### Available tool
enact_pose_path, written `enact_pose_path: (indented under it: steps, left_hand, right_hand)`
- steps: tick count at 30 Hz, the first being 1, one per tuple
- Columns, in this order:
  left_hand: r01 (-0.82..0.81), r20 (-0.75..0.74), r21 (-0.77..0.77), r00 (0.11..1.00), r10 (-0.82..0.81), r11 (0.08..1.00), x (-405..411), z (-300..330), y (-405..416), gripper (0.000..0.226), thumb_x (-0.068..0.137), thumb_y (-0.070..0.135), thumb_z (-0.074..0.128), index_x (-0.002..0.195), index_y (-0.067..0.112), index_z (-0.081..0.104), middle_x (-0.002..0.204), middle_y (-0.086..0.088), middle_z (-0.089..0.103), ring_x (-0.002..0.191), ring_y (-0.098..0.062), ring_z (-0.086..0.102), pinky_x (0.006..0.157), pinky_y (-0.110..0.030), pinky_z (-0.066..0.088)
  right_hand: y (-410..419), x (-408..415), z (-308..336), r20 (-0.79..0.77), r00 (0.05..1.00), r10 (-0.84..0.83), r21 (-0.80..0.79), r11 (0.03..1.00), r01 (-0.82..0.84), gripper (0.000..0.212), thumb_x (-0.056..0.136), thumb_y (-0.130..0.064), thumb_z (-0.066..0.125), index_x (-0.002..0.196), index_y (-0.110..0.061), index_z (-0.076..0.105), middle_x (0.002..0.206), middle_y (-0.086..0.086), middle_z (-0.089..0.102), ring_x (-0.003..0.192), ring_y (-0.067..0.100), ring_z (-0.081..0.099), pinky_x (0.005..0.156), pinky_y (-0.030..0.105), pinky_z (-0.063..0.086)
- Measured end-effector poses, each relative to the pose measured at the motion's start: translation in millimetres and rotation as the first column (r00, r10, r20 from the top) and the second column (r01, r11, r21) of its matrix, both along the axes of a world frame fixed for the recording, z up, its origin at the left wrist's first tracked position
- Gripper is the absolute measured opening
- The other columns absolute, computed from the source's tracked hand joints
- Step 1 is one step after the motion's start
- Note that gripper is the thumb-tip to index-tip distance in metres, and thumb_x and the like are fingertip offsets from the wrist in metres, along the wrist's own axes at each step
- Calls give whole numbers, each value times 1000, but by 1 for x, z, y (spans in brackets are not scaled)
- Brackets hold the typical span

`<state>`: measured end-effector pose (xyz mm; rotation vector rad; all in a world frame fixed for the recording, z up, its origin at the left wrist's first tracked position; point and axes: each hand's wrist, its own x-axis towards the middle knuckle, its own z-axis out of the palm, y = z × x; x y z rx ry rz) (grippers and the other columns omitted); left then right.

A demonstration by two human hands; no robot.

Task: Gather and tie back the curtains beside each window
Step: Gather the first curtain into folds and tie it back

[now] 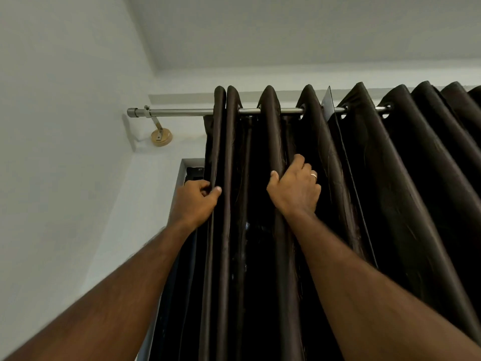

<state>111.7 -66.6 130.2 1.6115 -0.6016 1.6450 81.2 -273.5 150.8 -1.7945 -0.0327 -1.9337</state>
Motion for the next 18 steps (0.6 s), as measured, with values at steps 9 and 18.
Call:
enact_pose_path:
  steps: [9,18]
  left_hand:
    - [25,-31,51,999,-24,998,-9,3,15,19,93,8,66,109,9,77,82,-6,77,76,-18,73,82,-35,60]
    - [162,-54,29,986,-160,986,-13,4,19,23,97,10,62,114,12,76,93,-6,77,82,-23,73,79,-47,62]
  right_hand:
    - [37,2,16,-344,910,230,-207,927,-313,34,95,-9,52,128,-12,56,124,19,63,115,42,59,94,41,51]
    - [98,-5,48,-466,855,230,-391,813,-432,45,101,-9,46,146,-10,49,146,19,51,132,38,47,107,40,45]
